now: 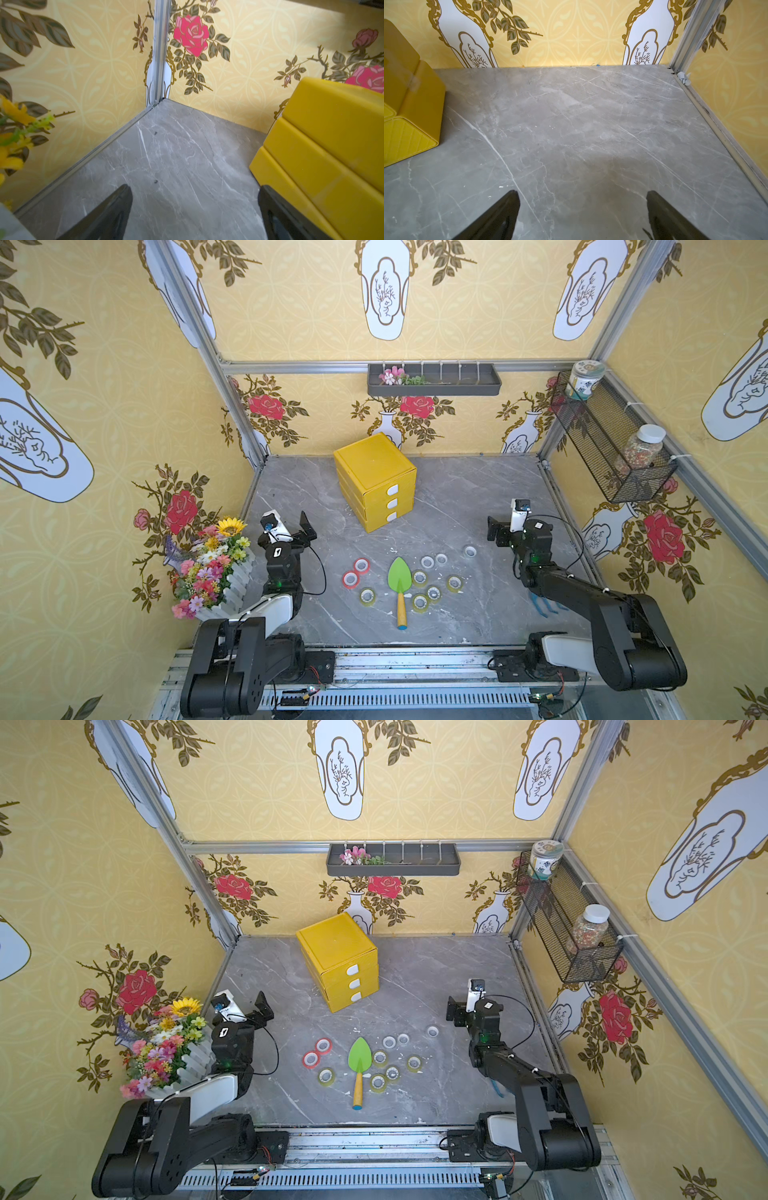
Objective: Place the transparent tape into the drawer according to color
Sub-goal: Open the drawer in the storage box.
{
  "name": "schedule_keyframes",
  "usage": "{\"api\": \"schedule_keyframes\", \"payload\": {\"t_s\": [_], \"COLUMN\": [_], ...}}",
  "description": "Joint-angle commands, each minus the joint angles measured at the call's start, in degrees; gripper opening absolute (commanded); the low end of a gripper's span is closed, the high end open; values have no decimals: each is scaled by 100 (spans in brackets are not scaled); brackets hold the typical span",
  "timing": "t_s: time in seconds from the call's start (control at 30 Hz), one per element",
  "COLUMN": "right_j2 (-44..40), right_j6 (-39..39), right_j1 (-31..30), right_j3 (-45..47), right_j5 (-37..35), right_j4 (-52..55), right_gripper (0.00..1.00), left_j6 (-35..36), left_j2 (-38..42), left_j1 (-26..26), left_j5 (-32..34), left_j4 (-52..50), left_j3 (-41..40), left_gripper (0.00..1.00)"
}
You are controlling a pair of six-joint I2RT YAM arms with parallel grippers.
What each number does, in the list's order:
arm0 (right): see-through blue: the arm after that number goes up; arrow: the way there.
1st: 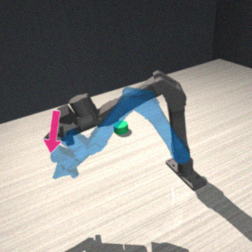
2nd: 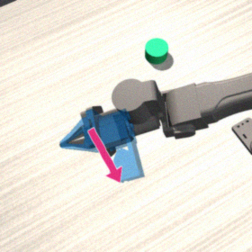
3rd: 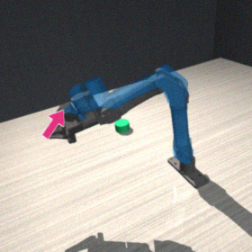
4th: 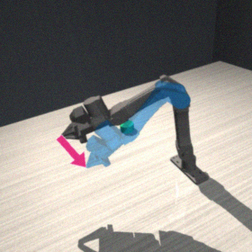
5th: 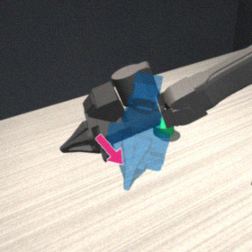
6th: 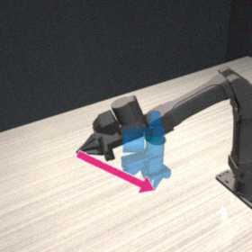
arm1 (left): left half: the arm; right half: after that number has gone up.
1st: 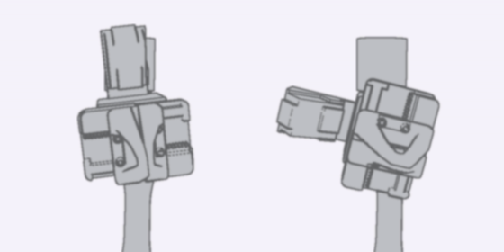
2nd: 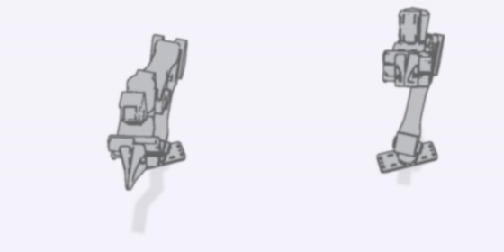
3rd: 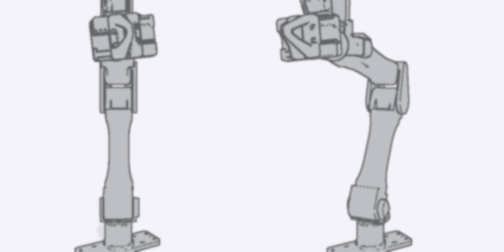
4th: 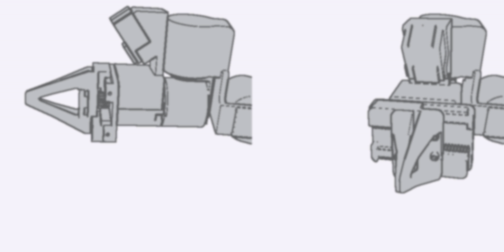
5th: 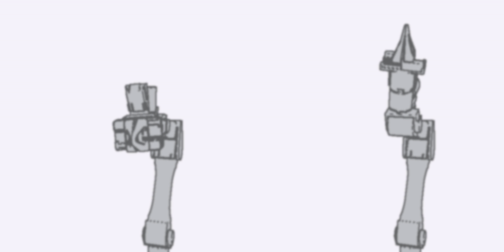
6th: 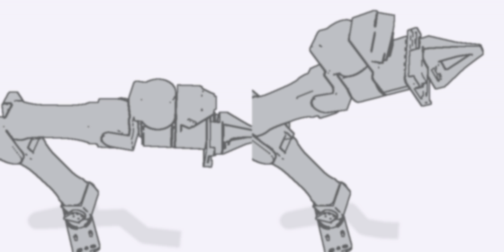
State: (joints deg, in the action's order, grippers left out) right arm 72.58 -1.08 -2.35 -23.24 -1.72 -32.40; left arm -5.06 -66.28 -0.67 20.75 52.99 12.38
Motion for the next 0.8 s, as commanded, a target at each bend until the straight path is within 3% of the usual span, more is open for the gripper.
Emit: {"api": "schedule_keyframes", "payload": {"t_s": [0.0, 0.17, 0.23, 0.3, 0.33, 0.43, 0.6, 0.63, 0.77], "right_j2": [-144, 247, 546, 875, 1032, 1375, 1209, 1190, 1181], "right_j6": [-84, -582, -1304, -2348, -2640, -2614, -2856, -3221, -3000], "right_j1": [-170, -686, -695, -697, -684, -679, -563, -519, -486], "right_j3": [-326, -1188, -1788, -2501, -2762, -3062, -2456, -2401, -2396], "right_j5": [-524, -2225, -2584, -2884, -2904, -2367, -1150, -1213, -687], "right_j4": [1155, 1938, 2634, 3905, 4384, 4711, 3690, 3725, 3427], "right_gripper": [97, 97, 97, 97, 97, 97, 97, 97, 97], "left_j6": [-251, -1288, -2390, -4079, -4269, -3703, -4096, -4165, -3696], "left_j2": [184, 46, -58, -125, -175, -338, -113, -63, -187], "left_j1": [23, 22, 13, -17, -41, -51, -73, -72, -27], "left_j5": [526, 678, 1105, 1494, 1408, 440, -580, -738, -1930], "left_j4": [-987, -1418, -2313, -4129, -4546, -4463, -3975, -3925, -4040], "left_j3": [298, 1233, 1805, 2559, 2796, 3064, 2934, 2961, 3505], "left_gripper": [100, 100, 100, 100, 100, 100, 100, 100, 100]}}
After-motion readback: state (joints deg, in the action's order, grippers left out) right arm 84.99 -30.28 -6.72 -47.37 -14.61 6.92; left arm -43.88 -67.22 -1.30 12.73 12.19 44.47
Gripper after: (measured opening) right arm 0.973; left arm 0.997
